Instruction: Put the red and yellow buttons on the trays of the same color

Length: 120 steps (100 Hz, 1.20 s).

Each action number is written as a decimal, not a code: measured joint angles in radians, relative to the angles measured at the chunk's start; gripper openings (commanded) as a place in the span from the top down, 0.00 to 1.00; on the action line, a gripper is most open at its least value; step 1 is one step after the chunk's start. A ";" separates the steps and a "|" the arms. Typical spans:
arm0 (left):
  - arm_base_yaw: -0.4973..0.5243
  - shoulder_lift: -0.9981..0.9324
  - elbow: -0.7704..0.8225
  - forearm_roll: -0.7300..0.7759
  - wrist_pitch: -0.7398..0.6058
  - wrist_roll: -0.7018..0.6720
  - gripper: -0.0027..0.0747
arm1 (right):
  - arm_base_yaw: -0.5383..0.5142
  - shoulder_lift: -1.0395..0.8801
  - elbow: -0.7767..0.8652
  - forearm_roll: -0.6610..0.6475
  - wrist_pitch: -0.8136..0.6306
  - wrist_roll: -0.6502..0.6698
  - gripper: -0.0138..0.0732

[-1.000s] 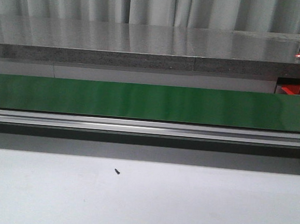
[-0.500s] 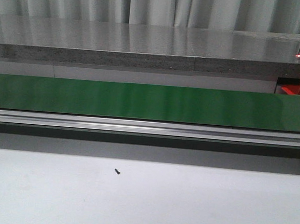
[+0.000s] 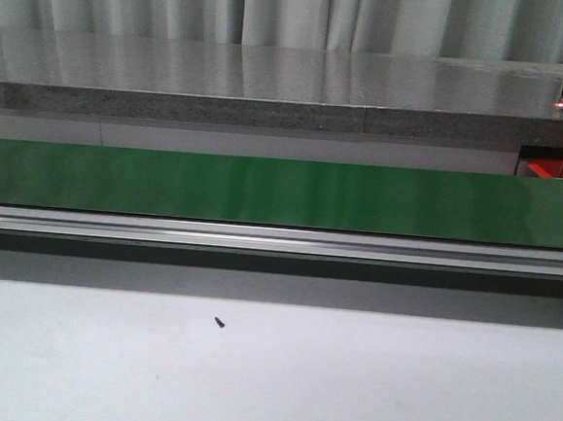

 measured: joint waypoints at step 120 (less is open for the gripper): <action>0.118 0.563 -0.443 0.059 -0.020 -0.161 0.17 | 0.000 0.000 0.000 0.000 0.000 0.000 0.92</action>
